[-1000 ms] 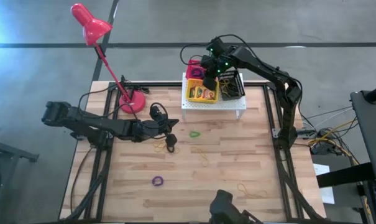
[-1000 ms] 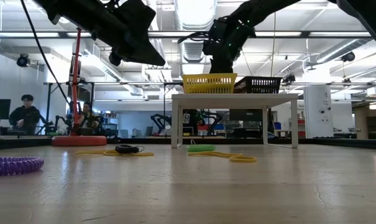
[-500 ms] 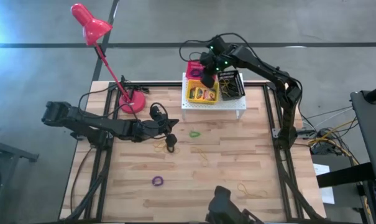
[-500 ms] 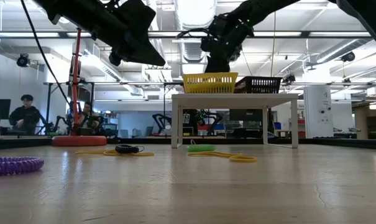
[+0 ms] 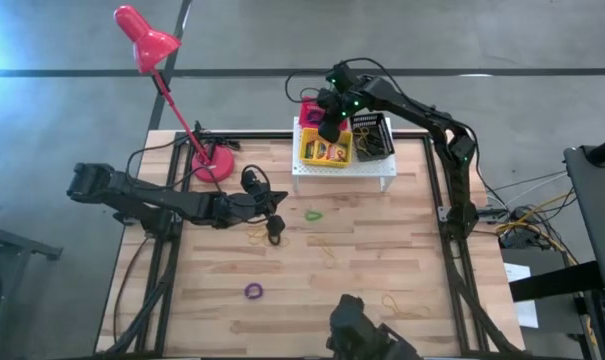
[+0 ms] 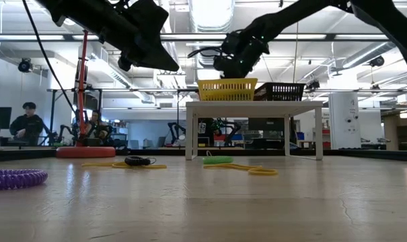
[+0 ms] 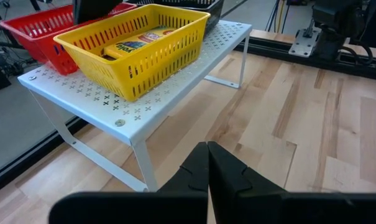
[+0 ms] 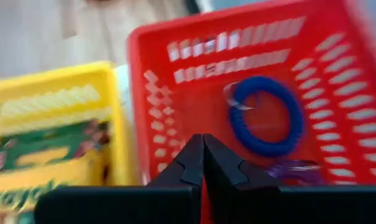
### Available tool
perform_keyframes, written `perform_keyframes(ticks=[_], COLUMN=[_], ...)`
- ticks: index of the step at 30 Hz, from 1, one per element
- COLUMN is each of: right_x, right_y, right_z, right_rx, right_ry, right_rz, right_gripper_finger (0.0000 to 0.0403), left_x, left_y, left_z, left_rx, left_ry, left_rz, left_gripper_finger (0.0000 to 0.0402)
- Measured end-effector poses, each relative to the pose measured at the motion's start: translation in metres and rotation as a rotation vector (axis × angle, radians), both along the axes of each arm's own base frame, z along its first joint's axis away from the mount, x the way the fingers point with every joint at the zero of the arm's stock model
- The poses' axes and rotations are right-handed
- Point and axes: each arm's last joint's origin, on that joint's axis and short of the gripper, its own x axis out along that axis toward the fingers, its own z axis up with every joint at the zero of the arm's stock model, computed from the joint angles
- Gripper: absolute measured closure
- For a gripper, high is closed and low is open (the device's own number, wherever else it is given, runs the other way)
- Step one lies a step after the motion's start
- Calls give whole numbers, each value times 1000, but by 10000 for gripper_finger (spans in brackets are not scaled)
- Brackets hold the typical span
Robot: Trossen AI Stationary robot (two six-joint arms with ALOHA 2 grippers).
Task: Pick & Place Office Desk Supplies
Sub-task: Adjust the red bin on the shelf, then put the yellow rubber band into the black bin on the shelf
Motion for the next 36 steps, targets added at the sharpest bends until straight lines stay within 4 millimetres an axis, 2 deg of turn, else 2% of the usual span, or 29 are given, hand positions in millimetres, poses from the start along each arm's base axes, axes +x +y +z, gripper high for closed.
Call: perform_keyframes(ticks=[6,20,29,32,36], right_x=[-2,-12,-11,-12,-18], right_y=[6,14,17,19,36], right_z=[7,11,27,36,68], right_rx=[52,74,59,44,-49], right_ry=[-50,10,-16,-24,-57], right_rz=[77,130,161,171,151], right_gripper_finger=[394,394,394,394,394], left_x=[0,0,0,0,-1], left_y=[0,0,0,0,0], left_z=[0,0,0,0,-1], left_rx=[0,0,0,0,2], left_ry=[0,0,0,0,13], left_rz=[0,0,0,0,-1], left_gripper_finger=[400,400,400,400,400])
